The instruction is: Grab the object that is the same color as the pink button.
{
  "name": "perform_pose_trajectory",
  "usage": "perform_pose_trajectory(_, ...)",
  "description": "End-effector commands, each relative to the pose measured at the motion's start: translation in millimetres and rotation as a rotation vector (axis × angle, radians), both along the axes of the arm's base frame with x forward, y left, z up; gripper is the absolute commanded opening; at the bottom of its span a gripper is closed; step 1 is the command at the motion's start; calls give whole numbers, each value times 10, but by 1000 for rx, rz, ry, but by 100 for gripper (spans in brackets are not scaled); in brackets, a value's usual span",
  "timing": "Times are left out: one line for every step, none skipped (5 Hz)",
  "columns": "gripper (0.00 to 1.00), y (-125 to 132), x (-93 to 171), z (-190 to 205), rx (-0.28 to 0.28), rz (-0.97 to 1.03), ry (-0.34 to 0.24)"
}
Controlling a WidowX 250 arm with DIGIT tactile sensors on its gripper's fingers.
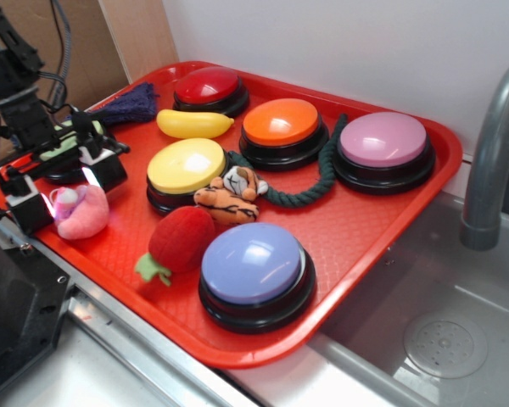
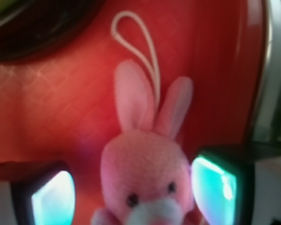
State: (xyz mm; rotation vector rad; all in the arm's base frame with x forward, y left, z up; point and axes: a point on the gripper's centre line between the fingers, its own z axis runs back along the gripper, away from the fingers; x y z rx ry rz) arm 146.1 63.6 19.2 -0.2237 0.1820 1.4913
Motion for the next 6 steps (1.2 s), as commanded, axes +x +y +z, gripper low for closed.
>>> perform_pose_trajectory(23, -167, 108, 0, 74, -168, -23)
perform_pose_trajectory(0, -215, 141, 68, 142, -244, -55)
perform_pose_trajectory(0, -217, 140, 150, 190, -311, -75)
perform_pose_trajectory(0, -223, 135, 413, 273, -505, -146)
perform_pose_trajectory(0, -360, 135, 892, 428, -743, -254)
perform_pose_trajectory(0, -548, 86, 1302, 475, -970, -395)
